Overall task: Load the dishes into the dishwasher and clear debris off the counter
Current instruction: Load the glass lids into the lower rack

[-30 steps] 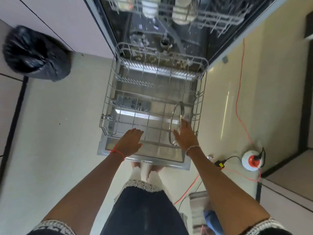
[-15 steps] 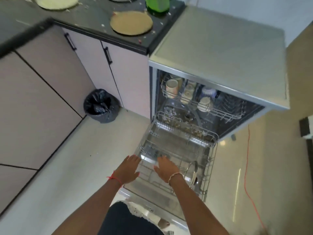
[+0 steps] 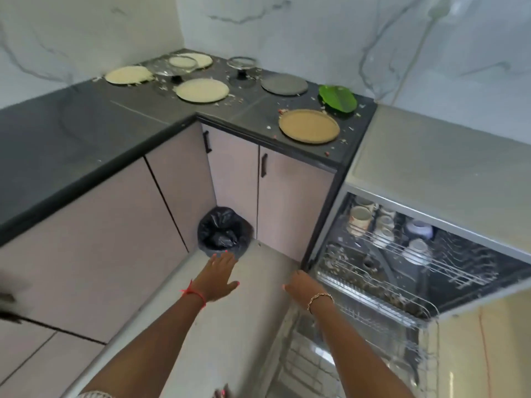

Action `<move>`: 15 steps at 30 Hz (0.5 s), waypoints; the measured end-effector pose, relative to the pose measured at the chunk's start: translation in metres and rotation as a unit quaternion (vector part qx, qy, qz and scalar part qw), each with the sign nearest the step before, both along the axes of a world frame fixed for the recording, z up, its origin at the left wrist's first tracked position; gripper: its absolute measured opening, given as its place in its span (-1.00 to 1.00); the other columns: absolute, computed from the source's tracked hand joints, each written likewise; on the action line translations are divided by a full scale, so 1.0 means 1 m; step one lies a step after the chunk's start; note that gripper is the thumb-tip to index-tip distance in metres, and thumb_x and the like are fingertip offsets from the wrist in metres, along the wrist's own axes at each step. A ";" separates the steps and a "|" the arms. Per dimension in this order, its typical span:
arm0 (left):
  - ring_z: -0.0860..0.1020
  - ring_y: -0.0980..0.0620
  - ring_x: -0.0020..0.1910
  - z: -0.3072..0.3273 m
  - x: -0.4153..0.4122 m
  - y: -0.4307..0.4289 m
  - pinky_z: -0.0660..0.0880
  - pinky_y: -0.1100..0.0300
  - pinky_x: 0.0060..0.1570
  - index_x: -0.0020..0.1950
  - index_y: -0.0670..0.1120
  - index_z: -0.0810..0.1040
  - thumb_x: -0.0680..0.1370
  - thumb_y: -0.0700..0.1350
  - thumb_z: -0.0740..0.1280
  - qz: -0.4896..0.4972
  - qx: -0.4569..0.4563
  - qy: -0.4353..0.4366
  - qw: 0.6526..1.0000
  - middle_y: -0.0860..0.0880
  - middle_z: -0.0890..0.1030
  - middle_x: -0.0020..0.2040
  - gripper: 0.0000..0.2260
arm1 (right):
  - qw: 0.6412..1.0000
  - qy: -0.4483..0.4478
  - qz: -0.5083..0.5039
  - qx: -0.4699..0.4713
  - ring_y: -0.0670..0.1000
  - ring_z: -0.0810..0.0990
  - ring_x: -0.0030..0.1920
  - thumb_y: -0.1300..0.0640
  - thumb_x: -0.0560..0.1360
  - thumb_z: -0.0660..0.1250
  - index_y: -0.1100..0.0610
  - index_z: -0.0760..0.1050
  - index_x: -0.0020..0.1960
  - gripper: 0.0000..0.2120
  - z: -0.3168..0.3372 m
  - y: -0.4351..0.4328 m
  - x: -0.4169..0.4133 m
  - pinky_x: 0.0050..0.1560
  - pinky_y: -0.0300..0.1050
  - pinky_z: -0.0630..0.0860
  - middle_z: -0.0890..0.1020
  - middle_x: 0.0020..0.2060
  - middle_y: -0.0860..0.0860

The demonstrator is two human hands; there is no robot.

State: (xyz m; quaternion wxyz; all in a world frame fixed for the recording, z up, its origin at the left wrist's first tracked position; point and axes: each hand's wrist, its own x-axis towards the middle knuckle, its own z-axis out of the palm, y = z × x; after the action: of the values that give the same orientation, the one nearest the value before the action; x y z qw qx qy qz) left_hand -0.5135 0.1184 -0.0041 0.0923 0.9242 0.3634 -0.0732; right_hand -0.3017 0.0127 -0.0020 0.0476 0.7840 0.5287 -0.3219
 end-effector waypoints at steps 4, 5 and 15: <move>0.31 -0.17 0.42 0.037 -0.036 0.065 0.24 -0.09 0.37 0.37 -0.26 0.37 0.55 0.06 0.18 0.045 0.020 -0.037 0.998 -0.16 0.38 0.40 -0.49 | 0.999 -0.014 0.026 0.031 0.16 0.39 0.29 -0.02 0.59 0.10 0.26 0.29 0.32 -0.57 0.028 0.072 -0.031 0.26 0.00 0.36 0.40 0.29 0.19; 0.16 -0.11 0.49 0.042 -0.043 0.079 0.07 -0.03 0.44 0.45 -0.22 0.25 0.57 0.05 0.20 0.063 0.009 -0.038 0.997 -0.12 0.25 0.47 -0.47 | 0.998 -0.018 0.034 0.040 0.15 0.39 0.29 -0.01 0.60 0.09 0.26 0.29 0.32 -0.58 0.035 0.091 -0.038 0.24 0.00 0.36 0.40 0.28 0.19; -0.04 -0.03 0.53 0.070 -0.066 0.211 -0.14 0.02 0.47 0.49 -0.14 0.12 0.60 0.02 0.19 0.149 0.034 -0.090 0.984 -0.05 0.11 0.52 -0.47 | 0.979 -0.063 0.132 0.142 0.16 0.38 0.27 0.00 0.61 0.06 0.26 0.30 0.30 -0.60 0.089 0.252 -0.065 0.27 0.03 0.35 0.40 0.26 0.18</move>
State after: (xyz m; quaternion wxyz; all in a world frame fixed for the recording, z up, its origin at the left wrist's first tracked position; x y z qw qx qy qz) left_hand -0.5793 0.3294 0.0657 0.1031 0.8648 0.4899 0.0375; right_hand -0.3666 0.2649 0.0867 0.0108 0.7245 0.6642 -0.1842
